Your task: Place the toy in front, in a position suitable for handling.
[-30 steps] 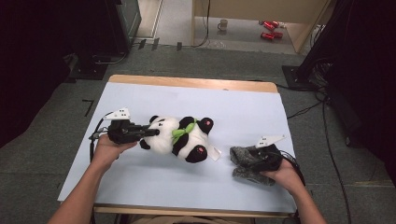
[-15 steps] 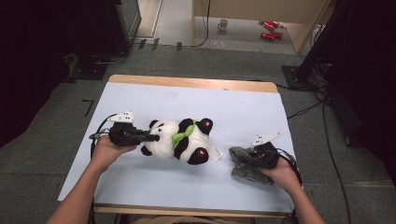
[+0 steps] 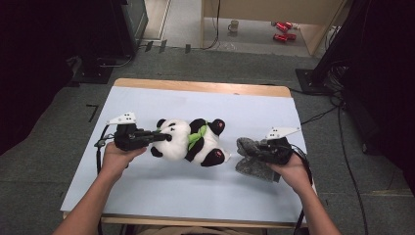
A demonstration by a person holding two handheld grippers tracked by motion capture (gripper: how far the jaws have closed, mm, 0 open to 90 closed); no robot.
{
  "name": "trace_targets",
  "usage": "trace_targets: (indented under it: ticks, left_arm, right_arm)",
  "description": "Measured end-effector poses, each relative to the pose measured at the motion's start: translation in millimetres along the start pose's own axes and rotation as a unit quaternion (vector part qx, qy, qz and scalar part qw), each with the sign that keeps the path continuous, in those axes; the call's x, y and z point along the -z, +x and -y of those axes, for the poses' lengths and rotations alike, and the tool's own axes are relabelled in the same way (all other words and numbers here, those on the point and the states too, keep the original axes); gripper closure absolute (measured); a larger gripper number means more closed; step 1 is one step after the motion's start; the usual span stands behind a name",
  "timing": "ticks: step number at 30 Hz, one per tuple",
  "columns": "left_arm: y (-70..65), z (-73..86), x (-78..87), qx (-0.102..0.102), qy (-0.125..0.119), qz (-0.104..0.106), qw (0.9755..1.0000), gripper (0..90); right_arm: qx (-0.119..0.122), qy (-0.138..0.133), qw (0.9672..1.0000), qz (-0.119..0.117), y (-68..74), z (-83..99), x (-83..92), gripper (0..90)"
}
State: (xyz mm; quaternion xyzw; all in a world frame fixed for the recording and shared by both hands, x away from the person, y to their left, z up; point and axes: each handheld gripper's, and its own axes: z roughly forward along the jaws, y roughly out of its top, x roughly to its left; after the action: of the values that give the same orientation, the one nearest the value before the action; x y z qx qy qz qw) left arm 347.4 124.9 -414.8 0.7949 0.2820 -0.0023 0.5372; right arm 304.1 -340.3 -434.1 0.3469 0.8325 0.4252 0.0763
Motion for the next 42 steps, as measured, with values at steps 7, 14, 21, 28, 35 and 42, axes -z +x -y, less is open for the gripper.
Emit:
trace_targets:
  ticks: [7,14,21,28,35,42]
  left_arm:
    - [1.6,7.0,-4.3,-0.017,0.031,-0.010,0.9993,85.5]
    - [-0.2,7.7,-5.7,-0.023,0.034,-0.006,0.9991,84.7]
    - [-0.8,10.3,-9.7,-0.020,0.044,-0.002,0.9988,83.8]
    - [-3.5,8.8,-13.9,-0.018,0.046,-0.003,0.9988,83.3]
    - [-3.4,8.7,-14.9,-0.015,0.047,-0.005,0.9988,82.7]
    - [-2.5,8.4,-14.8,-0.009,0.046,-0.007,0.9989,82.4]
  right_arm:
    - [0.003,-0.033,0.9994,-0.008,8.1,-36.7,-4.7,75.6]
    - [0.026,-0.041,0.9987,-0.018,20.2,-81.0,-18.7,75.6]
    - [0.037,-0.035,0.9982,-0.032,29.5,-109.2,-37.9,75.6]
    - [0.042,-0.035,0.9976,-0.043,37.6,-128.4,-51.2,75.5]
    - [0.058,-0.031,0.9960,-0.061,54.8,-153.6,-75.5,75.5]
    - [0.067,-0.032,0.9945,-0.074,68.8,-171.0,-87.8,75.5]
